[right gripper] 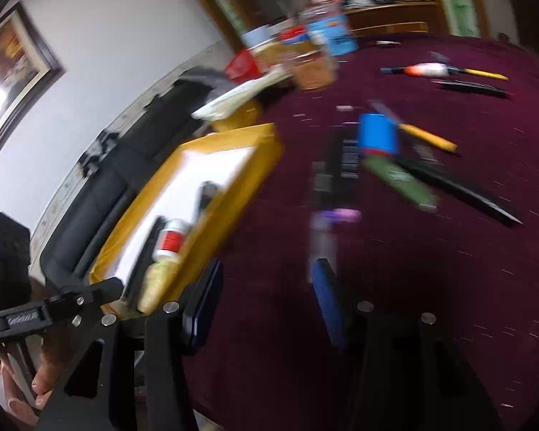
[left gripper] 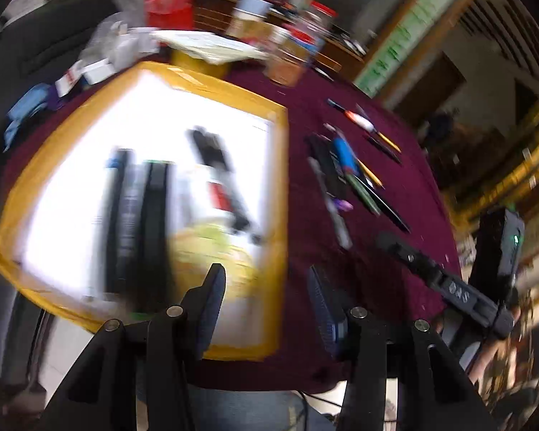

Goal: Organize rigid objects
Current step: 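Grasp a clear pen with the left tool while the right tool grasps a black marker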

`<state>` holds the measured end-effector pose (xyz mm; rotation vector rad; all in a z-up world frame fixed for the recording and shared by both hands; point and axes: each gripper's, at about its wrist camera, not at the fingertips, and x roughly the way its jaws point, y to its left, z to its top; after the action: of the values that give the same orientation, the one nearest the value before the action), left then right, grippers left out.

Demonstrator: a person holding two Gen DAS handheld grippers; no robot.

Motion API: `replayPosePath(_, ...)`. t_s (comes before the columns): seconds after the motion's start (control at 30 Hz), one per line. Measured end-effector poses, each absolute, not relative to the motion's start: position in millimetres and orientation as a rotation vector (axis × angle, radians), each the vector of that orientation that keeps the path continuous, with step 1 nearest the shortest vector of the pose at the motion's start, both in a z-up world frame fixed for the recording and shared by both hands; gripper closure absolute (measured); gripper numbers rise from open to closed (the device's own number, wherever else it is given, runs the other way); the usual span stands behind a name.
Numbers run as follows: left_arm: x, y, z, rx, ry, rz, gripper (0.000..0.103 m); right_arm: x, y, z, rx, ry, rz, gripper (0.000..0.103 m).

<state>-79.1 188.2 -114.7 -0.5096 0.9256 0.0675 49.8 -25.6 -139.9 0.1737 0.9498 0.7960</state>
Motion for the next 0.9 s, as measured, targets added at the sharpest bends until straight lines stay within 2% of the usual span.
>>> replayPosePath(0.27,-56.1,128.2,-120.5,-0.427,0.998,-0.002,0.053,87.0,-89.0,-139.5,0.171,0.920,0.693,0.052)
replayPosePath(0.73,-25.0,104.9,-139.4,-0.388,1.101,0.003,0.053,184.9,-85.3,-176.8,-0.048,1.053,0.584,0.053)
replayPosePath(0.8,-18.8,105.1,-143.9,-0.397,1.116,0.005,0.053,180.9,-79.1,-178.4,-0.094,1.024,0.580,0.059)
replayPosePath(0.87,-12.2,105.1,-148.6,-0.402,1.132,0.012,0.053,172.7,-73.9,-178.3,-0.156,1.005,0.552,0.076)
replayPosePath(0.9,-7.8,104.1,-150.7,-0.402,1.137,0.011,0.053,168.7,-73.1,-178.4,-0.167,1.002,0.543,0.080)
